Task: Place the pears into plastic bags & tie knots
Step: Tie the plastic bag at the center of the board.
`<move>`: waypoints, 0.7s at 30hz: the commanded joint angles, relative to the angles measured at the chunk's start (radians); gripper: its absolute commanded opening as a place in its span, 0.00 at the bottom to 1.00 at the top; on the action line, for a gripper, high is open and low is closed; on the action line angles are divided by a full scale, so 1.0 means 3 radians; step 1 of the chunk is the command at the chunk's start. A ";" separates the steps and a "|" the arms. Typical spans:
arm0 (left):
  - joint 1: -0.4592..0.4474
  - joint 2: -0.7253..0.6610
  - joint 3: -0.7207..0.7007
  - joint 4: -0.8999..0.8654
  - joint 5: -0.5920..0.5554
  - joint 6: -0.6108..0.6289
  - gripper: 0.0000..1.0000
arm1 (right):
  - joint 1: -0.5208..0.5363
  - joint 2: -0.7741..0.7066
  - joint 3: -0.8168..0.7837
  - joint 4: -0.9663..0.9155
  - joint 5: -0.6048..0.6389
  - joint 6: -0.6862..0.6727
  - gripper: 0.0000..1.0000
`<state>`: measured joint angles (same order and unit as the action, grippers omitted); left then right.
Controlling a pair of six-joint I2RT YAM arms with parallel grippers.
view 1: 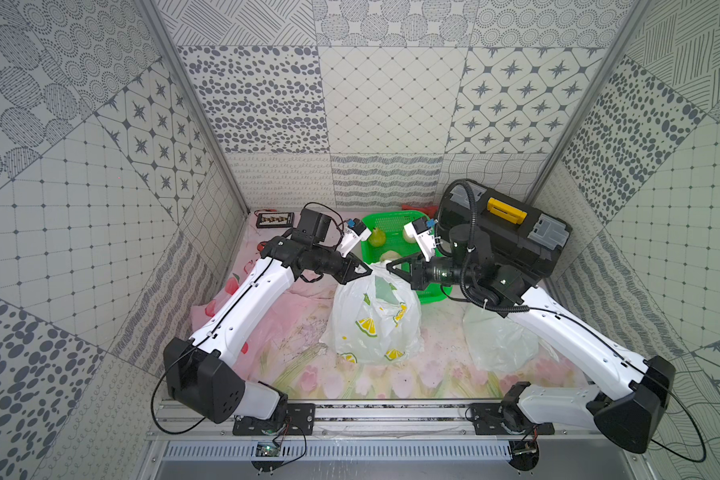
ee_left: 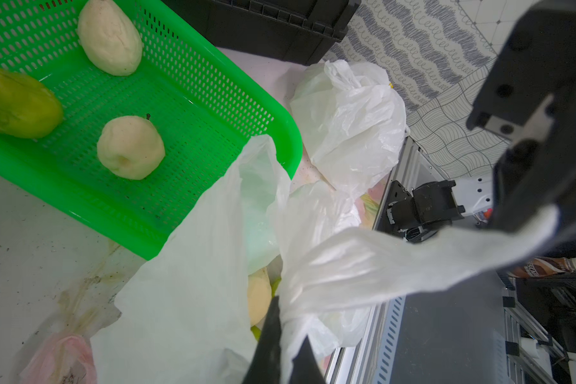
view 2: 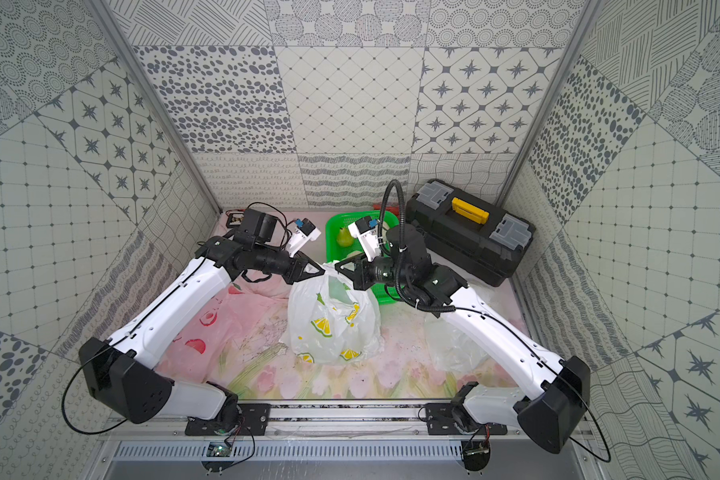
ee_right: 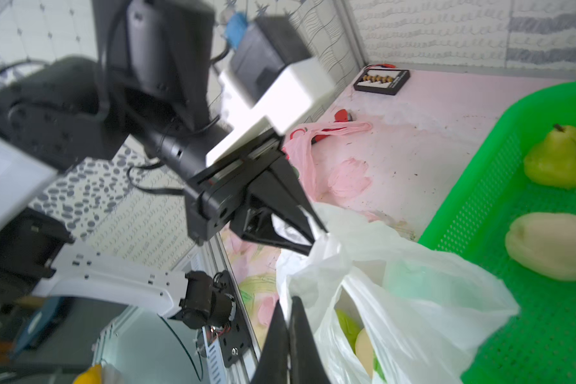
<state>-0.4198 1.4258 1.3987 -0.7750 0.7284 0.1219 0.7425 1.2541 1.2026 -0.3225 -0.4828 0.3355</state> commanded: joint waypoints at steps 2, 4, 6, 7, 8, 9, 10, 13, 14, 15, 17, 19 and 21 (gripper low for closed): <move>0.0028 -0.0009 0.0036 0.0000 0.0014 -0.0105 0.00 | 0.0246 -0.0002 -0.0178 0.0170 0.0234 -0.0835 0.00; 0.0029 -0.0013 0.0034 0.0014 0.0039 -0.0113 0.00 | 0.0271 0.0059 -0.0262 0.0214 0.0271 -0.0966 0.00; 0.0031 -0.0006 0.0054 0.0004 0.0054 -0.0135 0.00 | 0.0273 0.0114 -0.0402 0.0365 0.0371 -0.1040 0.00; 0.0034 0.0006 0.0067 -0.0012 0.0074 -0.0136 0.00 | 0.0271 0.0155 -0.0493 0.0468 0.0459 -0.1098 0.00; 0.0033 0.0010 0.0078 -0.0026 0.0106 -0.0135 0.00 | 0.0271 0.0191 -0.0582 0.0600 0.0549 -0.1181 0.00; 0.0034 0.0012 0.0075 -0.0032 0.0131 -0.0137 0.01 | 0.0274 0.0213 -0.0659 0.0740 0.0581 -0.1256 0.00; 0.0029 0.0011 0.0061 -0.0040 0.0137 -0.0140 0.02 | 0.0273 0.0218 -0.0764 0.0937 0.0603 -0.1326 0.00; 0.0029 0.0009 -0.0028 -0.0006 0.0117 -0.0217 0.03 | 0.0271 0.0219 -0.1075 0.1605 0.0594 -0.1454 0.00; 0.0027 -0.0005 -0.0067 0.0012 0.0145 -0.0239 0.05 | 0.0273 0.0231 -0.1150 0.1771 0.0607 -0.1474 0.00; 0.0029 -0.0023 -0.0101 0.0028 0.0160 -0.0252 0.06 | 0.0271 0.0240 -0.1179 0.1847 0.0635 -0.1480 0.00; 0.0029 -0.0081 -0.0174 0.0053 0.0227 -0.0245 0.11 | 0.0261 0.0299 -0.1186 0.1872 0.0714 -0.1490 0.00; 0.0029 -0.0119 -0.0213 0.0022 0.0284 -0.0209 0.17 | 0.0245 0.0323 -0.1195 0.1877 0.0703 -0.1507 0.00; 0.0029 -0.0115 -0.0219 -0.0043 0.0316 -0.0169 0.22 | 0.0240 0.0329 -0.1207 0.1898 0.0696 -0.1504 0.00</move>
<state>-0.4152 1.4094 1.3464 -0.7891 0.7532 0.0628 0.8177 1.3411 0.8490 0.1501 -0.2958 -0.0845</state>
